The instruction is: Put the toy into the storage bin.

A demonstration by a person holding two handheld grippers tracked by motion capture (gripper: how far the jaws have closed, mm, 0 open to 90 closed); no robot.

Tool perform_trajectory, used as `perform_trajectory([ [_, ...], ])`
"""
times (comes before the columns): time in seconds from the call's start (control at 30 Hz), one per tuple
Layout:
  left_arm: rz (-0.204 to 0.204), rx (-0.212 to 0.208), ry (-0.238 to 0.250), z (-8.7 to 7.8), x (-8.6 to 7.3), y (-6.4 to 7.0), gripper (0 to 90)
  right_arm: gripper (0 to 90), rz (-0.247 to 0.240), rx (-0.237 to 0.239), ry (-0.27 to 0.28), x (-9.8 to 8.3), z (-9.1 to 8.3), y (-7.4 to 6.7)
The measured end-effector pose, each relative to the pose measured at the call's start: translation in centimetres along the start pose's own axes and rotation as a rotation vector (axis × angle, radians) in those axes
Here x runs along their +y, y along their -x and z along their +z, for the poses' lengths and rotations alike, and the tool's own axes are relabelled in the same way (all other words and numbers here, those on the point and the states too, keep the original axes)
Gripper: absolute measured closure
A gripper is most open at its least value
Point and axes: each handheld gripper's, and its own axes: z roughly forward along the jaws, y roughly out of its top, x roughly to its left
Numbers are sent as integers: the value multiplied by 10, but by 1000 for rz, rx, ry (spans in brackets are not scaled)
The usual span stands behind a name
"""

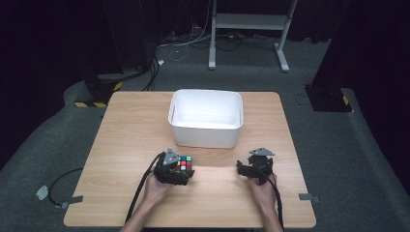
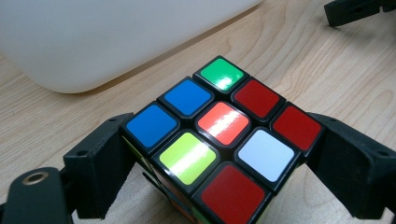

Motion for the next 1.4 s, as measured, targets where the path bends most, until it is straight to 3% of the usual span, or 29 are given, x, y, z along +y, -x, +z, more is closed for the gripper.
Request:
perform_trajectory([
  [0.9, -2, -9, -2, -2, 0, 1, 124, 161, 0, 0, 0, 0, 0, 0],
  [1.4, -34, -18, 2, -12, 2, -3, 125, 161, 0, 0, 0, 0, 0, 0],
])
